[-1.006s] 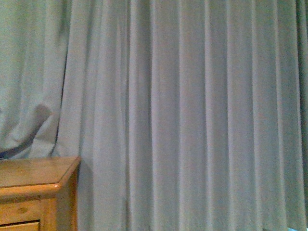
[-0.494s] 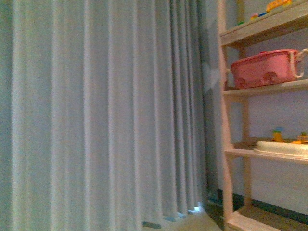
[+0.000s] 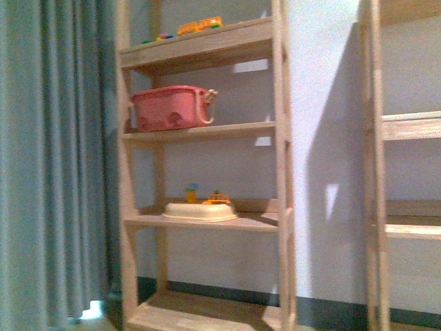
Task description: Put away toys
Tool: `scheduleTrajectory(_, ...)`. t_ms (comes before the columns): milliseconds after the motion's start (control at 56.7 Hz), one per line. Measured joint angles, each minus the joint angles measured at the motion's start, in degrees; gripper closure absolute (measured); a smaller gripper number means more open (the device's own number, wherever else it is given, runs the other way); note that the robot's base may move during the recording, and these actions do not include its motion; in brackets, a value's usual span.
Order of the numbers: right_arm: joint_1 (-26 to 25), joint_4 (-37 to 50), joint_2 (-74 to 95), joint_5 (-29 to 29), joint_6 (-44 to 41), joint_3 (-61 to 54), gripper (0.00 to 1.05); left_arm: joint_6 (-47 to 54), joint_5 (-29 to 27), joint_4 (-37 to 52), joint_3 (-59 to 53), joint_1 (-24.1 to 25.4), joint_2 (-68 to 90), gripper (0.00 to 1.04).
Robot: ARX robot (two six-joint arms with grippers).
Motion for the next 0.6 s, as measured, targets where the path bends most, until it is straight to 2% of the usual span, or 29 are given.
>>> scheduleTrajectory(600,-0.09,-0.02,0.02,0.55,0.00,0.00,0.98,0.02,0.15,0.04,0.00,-0.09,0.00,0.06)
